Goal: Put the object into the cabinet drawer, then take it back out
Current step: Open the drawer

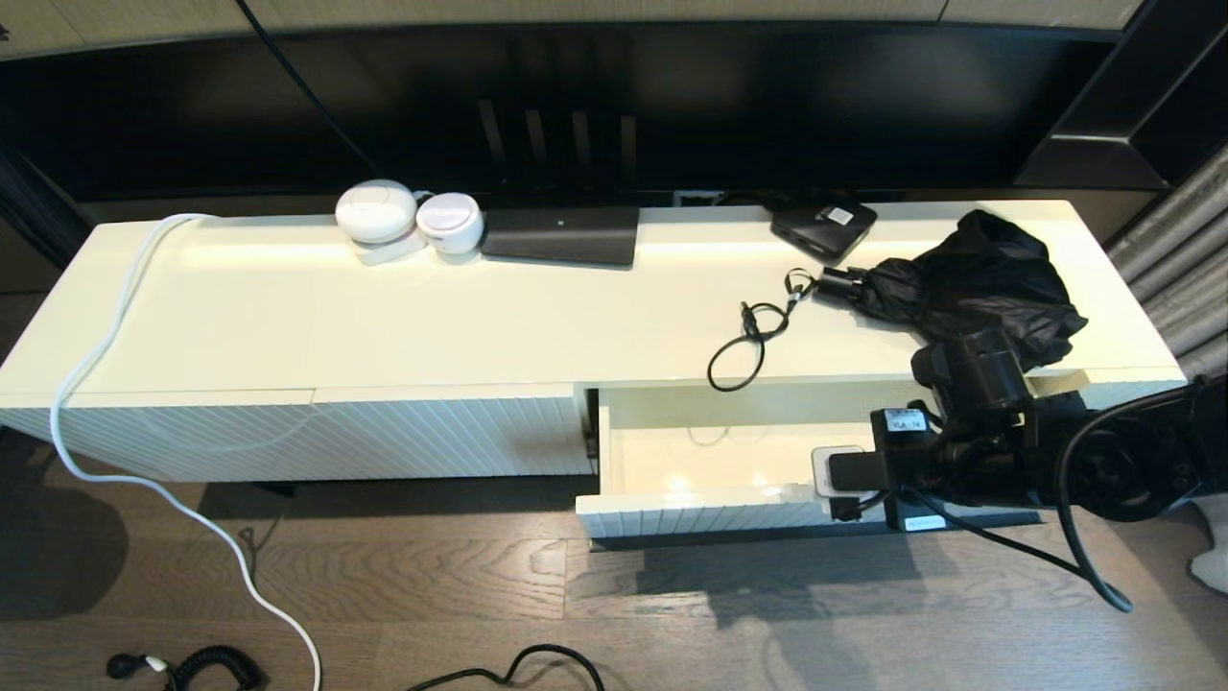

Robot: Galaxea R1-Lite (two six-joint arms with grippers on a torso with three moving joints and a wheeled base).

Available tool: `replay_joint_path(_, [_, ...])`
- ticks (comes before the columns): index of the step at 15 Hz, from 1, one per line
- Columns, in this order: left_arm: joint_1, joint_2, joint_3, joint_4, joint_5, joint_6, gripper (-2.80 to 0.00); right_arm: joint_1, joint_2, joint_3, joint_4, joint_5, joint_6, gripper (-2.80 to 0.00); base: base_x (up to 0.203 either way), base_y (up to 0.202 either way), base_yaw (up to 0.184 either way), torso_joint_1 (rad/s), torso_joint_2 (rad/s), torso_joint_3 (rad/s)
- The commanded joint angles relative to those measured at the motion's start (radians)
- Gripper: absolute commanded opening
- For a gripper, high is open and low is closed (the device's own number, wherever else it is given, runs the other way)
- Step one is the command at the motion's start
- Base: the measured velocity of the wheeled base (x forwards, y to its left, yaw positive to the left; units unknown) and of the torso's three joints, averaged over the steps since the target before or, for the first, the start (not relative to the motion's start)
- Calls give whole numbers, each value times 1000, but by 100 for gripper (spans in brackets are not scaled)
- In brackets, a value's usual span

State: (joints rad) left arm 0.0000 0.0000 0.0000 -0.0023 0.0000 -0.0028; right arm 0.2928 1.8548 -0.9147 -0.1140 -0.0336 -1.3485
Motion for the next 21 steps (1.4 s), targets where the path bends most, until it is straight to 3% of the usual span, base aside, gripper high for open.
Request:
replay_joint_path(1, [0,0,2,-1,0,0,-280,0,-4,18,19,1,-8,-280,0,0,0,0,0,0])
replay_joint_path(8, [0,0,1,-1,0,0,-280,44,0,39,19,2,14,-280,0,0,0,0,0,0])
replay_joint_path(12, [0,0,1,-1,0,0,-280,107,18,12,14,-55,106,-280,0,0,0,0,0,0])
replay_joint_path(21, [0,0,2,-1,0,0,-280,126,-17,53,22,-60,112,-280,0,0,0,0,0,0])
